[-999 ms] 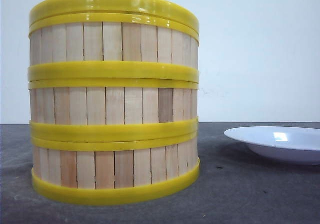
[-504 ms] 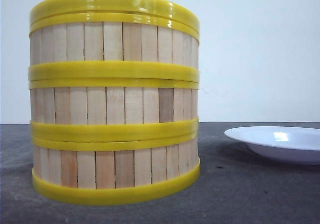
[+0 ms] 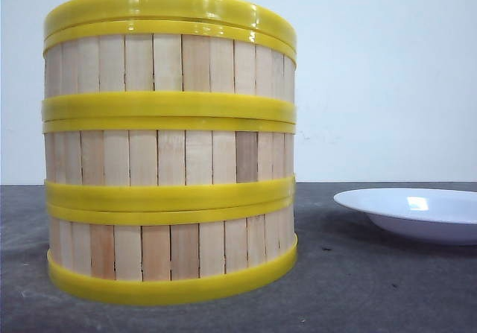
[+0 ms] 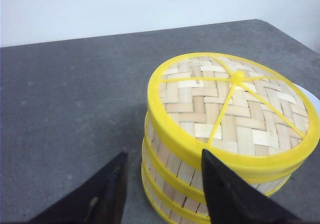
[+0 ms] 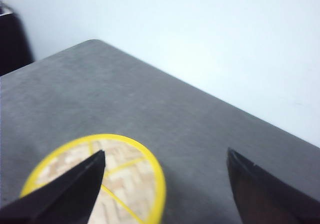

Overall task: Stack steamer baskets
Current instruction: 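Lower the lid onto the top basket and open the right gripper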

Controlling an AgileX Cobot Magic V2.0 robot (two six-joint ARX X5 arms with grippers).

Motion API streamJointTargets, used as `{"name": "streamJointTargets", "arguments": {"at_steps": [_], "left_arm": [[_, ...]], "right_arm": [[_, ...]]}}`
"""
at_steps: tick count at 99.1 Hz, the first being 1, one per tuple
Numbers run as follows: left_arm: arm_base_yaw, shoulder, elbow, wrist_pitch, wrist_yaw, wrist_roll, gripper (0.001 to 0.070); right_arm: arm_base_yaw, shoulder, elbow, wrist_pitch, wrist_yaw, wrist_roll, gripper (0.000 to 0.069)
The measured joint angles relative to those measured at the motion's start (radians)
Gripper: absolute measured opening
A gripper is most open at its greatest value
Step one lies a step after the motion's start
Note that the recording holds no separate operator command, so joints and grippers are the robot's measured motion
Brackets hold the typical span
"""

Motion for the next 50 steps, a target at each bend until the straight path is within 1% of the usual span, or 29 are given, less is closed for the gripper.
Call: {"name": "streamJointTargets", "arguments": {"at_steps": [11,22,33,50], "left_arm": [[0.0,-0.018,0.0,0.009,0.0,0.0,0.0272],[0.0,-0.063,-0.007,0.013,0.0,0.0,0.0272],[0.0,-0.127,-0.045,0.013,0.0,-0.008,0.0272],[0.0,-0.23,-0.118,-0.008,0.005,-0.016,0.0272]], "right_arm": [[0.0,-0.065,-0.014,-0.05,0.031,0.0,0.0461],[0.0,-0.15,-0.113,-0.05,0.048,0.001,0.046],[0.0,-0.249,-0.273,-0.028,0.054,0.022,0.046],[0.0,-0.436,-0.602,0.062,0.094,0.094,0.046]]}}
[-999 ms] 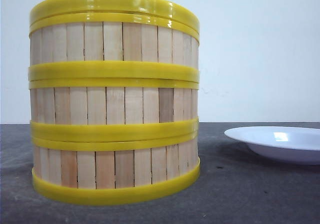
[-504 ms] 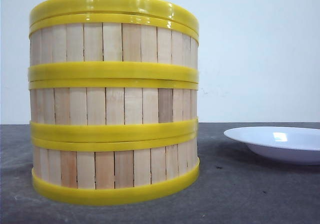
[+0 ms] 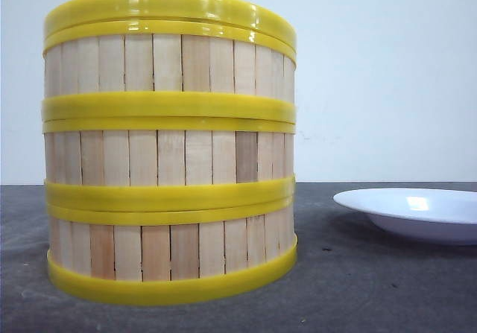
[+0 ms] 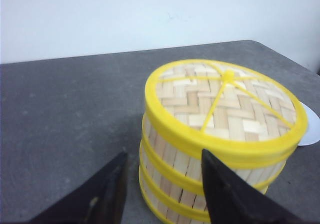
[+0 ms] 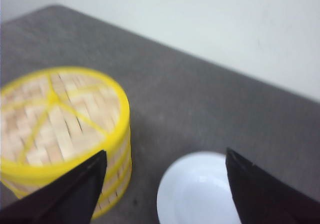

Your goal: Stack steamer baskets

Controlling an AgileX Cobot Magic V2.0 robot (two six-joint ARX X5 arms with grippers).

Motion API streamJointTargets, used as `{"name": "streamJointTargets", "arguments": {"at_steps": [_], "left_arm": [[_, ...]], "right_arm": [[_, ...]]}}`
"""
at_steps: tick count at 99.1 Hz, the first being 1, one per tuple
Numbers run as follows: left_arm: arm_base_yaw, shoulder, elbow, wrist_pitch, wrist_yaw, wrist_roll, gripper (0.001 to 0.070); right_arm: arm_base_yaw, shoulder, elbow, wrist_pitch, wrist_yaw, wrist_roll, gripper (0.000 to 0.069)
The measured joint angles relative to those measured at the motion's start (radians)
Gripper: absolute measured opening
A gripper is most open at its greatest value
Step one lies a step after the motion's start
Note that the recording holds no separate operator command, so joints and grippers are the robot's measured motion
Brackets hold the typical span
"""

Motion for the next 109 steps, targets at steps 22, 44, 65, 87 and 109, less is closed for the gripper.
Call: {"name": "streamJointTargets", "arguments": {"at_steps": [22,44,65,87,109], "left_arm": [[0.0,-0.048,-0.02,-0.074,0.0,-0.009,0.0272],[0.0,-0.048,-0.02,-0.091,0.0,-0.01,0.0271],[0.0,-0.048,-0.02,-0.073,0.001,-0.011,0.0039],[0.0,-0.048,-0.02,-0.081,0.0,-0.011,0.0029],[0.0,-0.048,-0.02,-0.086,0.0,-0.015,0.0029]], "right_arm": [[0.0,-0.172,-0.288,0.055,0.003,0.071,0.046],[0.0,-0.198,-0.296,0.099,0.004,0.097,0.0444],[0.0,-0.198,-0.296,0.113,0.003,0.102,0.0045],[0.0,-0.198,-0.296,0.113,0.003,0.102,0.001],[0.0,-0.198,-0.296,0.113,0.004,0.102,0.001]]}}
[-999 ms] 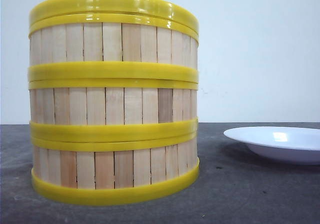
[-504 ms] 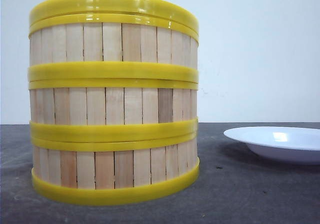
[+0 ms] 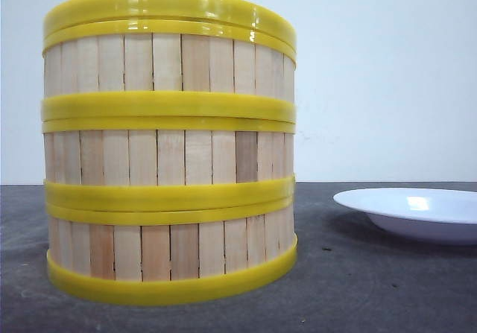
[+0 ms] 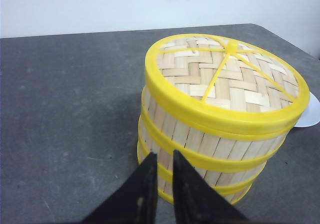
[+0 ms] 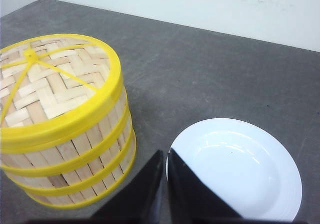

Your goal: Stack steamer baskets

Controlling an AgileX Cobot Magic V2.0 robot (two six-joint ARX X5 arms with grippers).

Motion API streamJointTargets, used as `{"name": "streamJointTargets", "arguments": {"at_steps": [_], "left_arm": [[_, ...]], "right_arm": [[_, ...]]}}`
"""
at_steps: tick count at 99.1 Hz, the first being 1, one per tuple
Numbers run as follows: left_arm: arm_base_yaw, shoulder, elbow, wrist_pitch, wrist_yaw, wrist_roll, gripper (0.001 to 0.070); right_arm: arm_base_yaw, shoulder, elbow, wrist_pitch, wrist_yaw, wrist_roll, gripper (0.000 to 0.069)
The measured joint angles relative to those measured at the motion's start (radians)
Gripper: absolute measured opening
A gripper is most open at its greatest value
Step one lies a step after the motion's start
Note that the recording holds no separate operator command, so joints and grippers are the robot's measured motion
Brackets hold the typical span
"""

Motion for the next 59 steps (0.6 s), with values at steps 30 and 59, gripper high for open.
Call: {"name": "streamJointTargets", "arguments": {"at_steps": [30,59], "left_arm": [[0.0,0.0,0.0,0.0,0.0,-0.002,0.0029],[0.0,0.0,0.0,-0.009,-0.002,-0.001,0.0029]], "right_arm": [[0.0,0.0,0.0,0.0,0.0,0.0,0.001],[0.0,0.0,0.0,0.0,0.0,0.0,0.001]]}}
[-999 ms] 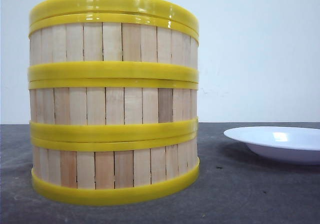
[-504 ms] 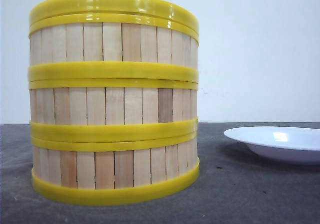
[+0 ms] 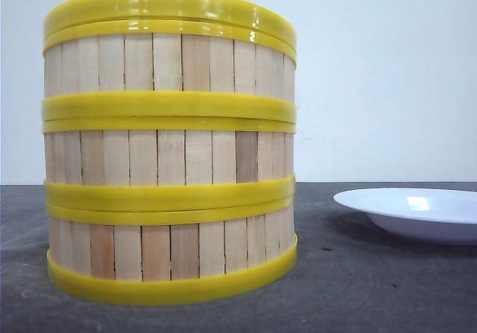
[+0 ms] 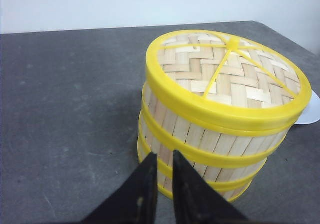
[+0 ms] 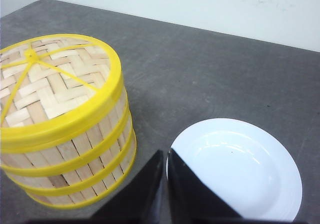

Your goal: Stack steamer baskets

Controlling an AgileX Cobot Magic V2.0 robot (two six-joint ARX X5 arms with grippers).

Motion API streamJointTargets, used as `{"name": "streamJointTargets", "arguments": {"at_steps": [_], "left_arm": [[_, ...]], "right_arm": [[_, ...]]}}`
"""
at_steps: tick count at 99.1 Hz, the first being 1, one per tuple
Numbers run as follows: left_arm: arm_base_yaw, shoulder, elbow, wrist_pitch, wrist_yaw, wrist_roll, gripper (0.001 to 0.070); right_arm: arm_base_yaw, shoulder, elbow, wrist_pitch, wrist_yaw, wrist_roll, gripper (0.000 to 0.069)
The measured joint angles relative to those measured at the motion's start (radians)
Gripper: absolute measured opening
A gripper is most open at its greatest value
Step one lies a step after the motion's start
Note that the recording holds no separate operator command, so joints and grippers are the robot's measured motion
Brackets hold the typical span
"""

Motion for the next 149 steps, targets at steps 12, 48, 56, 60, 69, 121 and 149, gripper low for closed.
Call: {"name": "streamJointTargets", "arguments": {"at_steps": [12,48,56,60,69,121,149], "left_arm": [[0.024,0.0,0.0,0.054,-0.005,0.02,0.0028],[0.209,0.0,-0.222,0.37,-0.05,0.119,0.0028],[0.238,0.0,-0.314,0.467,-0.054,0.123,0.0028],[0.247,0.0,-0.361,0.518,-0.056,0.124,0.0028],[0.257,0.0,-0.467,0.635,-0.058,0.124,0.0028],[0.257,-0.143,-0.742,0.765,-0.137,0.122,0.0028],[0.257,-0.142,-0.762,0.752,-0.139,0.119,0.0028]], "right_arm": [[0.0,0.0,0.0,0.0,0.0,0.0,0.001],[0.0,0.0,0.0,0.0,0.0,0.0,0.001],[0.0,0.0,0.0,0.0,0.0,0.0,0.001],[0.0,0.0,0.0,0.0,0.0,0.0,0.001],[0.0,0.0,0.0,0.0,0.0,0.0,0.001],[0.0,0.0,0.0,0.0,0.0,0.0,0.001],[0.0,0.0,0.0,0.006,0.0,0.0,0.001]]}}
